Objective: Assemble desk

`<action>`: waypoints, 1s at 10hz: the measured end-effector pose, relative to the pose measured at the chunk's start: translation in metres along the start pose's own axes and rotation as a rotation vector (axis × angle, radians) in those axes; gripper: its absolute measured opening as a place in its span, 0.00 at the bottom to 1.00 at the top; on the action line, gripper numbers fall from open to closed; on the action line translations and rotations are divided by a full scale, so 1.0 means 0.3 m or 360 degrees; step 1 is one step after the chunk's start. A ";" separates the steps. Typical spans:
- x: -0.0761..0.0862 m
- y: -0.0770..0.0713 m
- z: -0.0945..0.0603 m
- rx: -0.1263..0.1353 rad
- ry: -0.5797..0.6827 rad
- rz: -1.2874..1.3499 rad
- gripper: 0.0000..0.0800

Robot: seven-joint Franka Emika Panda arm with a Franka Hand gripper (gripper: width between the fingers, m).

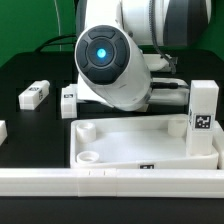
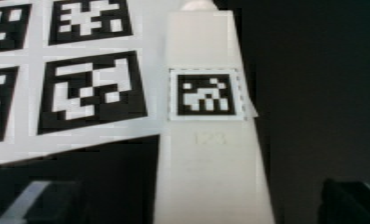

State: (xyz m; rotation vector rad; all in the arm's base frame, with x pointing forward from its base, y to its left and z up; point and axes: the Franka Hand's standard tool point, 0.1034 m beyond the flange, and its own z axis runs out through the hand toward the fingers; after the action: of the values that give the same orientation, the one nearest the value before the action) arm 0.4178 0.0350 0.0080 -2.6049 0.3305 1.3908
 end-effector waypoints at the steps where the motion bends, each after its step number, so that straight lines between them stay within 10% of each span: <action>1: 0.002 -0.005 0.008 -0.0002 0.0006 -0.0004 0.81; 6: 0.005 0.001 0.008 -0.0002 0.0006 -0.0001 0.36; 10: 0.013 0.017 -0.024 0.0006 0.0029 -0.0006 0.36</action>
Offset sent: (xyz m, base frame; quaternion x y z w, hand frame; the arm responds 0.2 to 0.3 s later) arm -0.0017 -0.0034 0.0002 -0.0108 -0.0128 0.0086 0.9998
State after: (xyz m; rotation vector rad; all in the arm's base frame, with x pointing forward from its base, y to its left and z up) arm 0.4241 0.0278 0.0084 -2.6154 0.3303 1.3650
